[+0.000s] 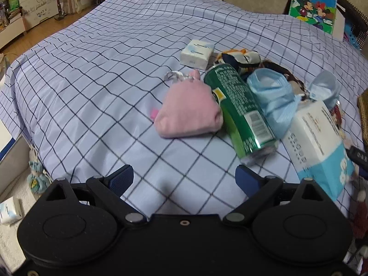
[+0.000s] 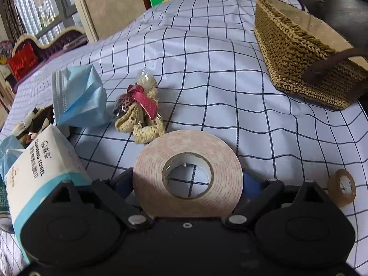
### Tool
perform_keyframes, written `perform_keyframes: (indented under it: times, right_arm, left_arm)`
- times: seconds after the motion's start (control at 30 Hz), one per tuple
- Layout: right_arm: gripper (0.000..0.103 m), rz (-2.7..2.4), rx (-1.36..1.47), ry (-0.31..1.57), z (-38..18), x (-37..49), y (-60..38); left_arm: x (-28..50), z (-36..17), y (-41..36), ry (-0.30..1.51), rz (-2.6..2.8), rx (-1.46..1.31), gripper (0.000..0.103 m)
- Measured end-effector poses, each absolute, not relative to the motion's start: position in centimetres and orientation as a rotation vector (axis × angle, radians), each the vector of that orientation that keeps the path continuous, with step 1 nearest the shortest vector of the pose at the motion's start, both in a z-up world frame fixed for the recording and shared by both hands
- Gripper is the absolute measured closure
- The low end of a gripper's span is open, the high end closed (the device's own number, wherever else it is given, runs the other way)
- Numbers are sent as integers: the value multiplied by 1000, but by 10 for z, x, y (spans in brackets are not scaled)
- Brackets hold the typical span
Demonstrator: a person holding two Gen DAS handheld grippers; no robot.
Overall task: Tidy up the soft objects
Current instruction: 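Grasp the tape roll with the right gripper while the left gripper reaches toward the pink pouch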
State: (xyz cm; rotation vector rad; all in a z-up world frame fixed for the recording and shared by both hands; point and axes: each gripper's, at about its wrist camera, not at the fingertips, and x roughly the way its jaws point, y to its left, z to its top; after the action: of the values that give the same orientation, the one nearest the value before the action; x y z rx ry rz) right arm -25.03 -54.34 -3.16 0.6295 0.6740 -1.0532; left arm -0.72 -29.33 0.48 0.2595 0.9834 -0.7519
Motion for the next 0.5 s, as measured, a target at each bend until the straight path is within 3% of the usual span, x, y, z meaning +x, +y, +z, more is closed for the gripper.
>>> perform_keyframes:
  times: [0.5]
  right_arm:
    - [8, -1051, 612, 626, -37, -254, -539]
  left_arm:
    - [57, -14, -347, 1045, -667, 155, 10]
